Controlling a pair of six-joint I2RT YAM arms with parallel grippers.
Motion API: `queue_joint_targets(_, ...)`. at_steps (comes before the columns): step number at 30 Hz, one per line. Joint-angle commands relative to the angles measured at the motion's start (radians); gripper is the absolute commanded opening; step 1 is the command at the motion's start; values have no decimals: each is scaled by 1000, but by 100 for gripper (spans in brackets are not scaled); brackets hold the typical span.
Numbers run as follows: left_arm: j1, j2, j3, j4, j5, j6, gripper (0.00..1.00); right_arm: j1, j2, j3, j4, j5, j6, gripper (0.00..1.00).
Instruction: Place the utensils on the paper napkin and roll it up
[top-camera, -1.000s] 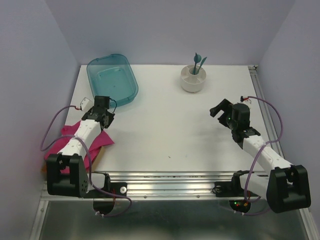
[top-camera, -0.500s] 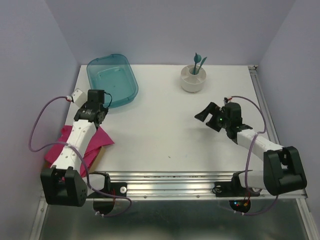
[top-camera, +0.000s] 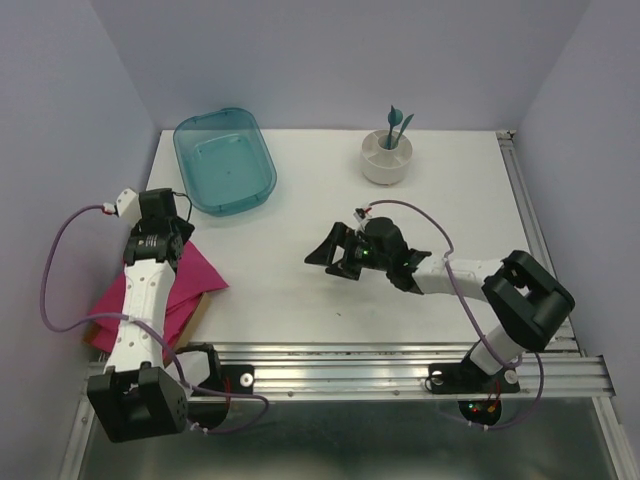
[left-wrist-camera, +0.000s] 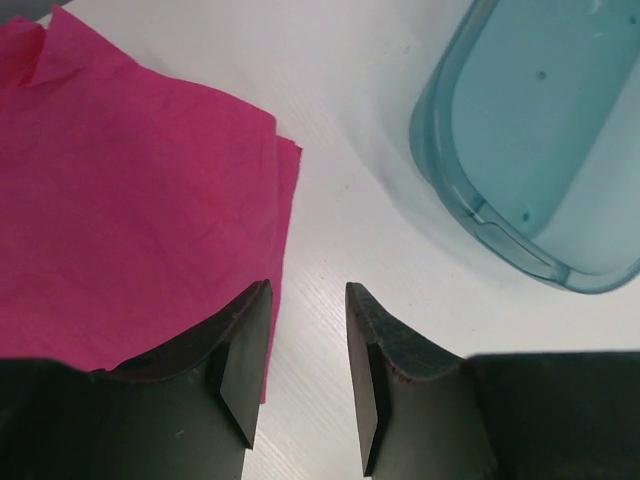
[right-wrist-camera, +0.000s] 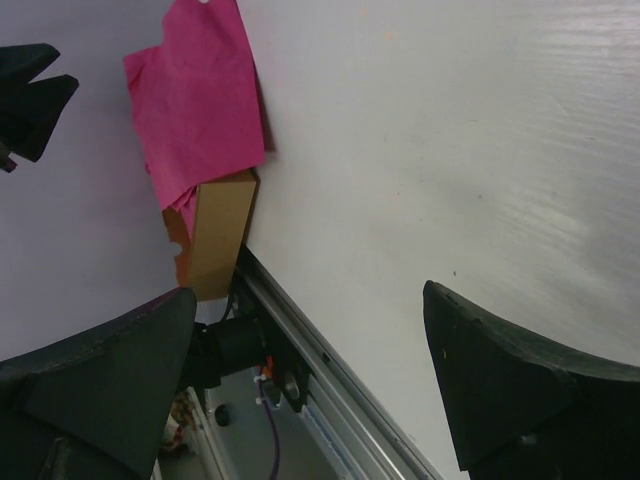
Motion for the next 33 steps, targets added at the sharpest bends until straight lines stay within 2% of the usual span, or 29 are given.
queue_joint_targets(1,39,65,-4,-71,-74,16,49,35,23,86,100,74,61,100)
queue_joint_targets(3,41,92,5,-123,-129,-22,72,41,36,100,97,69,57,100)
queue_joint_targets(7,41,111,12,-142,-190,-93,72,43,28,100,76,80,43,100)
queue_joint_targets(8,41,123,7,-151,-198,-110,79,43,23,103,70,89,35,100)
queue_joint_targets(10,50,134,1,-139,-197,-117,79,43,17,103,56,91,28,100)
queue_joint_targets(14,61,184,-14,-71,-175,-104,77,43,2,100,47,94,20,100)
queue_joint_targets(21,64,328,21,-50,-203,-99,71,43,-9,101,24,100,8,100)
queue_joint_targets(25,64,336,12,-22,-194,-90,67,43,-10,113,7,103,0,100)
queue_joint_targets(27,62,338,1,-1,-189,-73,58,41,-12,121,-2,103,-3,100)
queue_joint_targets(33,61,359,-13,35,-186,-53,49,43,-24,124,-7,103,2,100)
